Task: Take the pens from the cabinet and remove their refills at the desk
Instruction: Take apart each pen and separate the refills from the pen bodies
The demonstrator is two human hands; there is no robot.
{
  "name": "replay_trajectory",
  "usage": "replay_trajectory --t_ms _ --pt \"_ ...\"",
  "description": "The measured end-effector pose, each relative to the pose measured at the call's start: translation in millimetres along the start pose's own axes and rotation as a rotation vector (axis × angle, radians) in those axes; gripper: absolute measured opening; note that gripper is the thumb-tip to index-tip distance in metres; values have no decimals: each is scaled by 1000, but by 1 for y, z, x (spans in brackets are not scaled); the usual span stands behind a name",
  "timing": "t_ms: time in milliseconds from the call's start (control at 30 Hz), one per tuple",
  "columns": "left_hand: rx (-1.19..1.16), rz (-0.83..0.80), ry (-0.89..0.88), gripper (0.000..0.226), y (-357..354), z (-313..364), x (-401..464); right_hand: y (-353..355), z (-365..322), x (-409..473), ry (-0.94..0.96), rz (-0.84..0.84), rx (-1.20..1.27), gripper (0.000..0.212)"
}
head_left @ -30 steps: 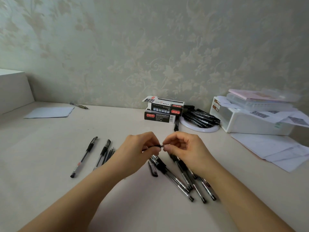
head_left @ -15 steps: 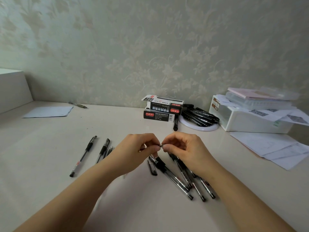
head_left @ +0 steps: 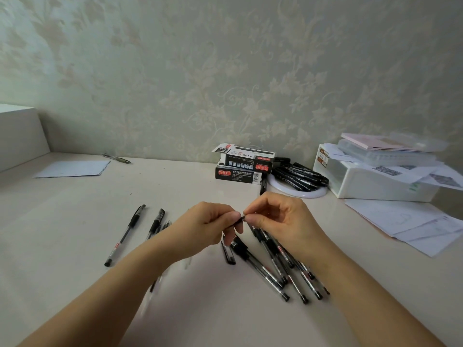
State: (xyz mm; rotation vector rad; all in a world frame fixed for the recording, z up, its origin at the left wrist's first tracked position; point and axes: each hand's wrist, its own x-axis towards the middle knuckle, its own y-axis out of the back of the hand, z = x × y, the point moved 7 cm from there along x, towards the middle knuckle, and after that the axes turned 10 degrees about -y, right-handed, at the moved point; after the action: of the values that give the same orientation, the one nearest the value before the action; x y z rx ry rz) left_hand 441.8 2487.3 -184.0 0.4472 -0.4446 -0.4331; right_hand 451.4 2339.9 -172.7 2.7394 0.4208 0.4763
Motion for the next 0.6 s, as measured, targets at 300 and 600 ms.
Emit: replay_trajectory --t_ms 300,600 --pt "100 71 -51 5 5 -2 1 2 9 1 -57 11 -36 4" --pt "311 187 -166 10 7 9 -1 -7 8 -1 -46 120 -358 54"
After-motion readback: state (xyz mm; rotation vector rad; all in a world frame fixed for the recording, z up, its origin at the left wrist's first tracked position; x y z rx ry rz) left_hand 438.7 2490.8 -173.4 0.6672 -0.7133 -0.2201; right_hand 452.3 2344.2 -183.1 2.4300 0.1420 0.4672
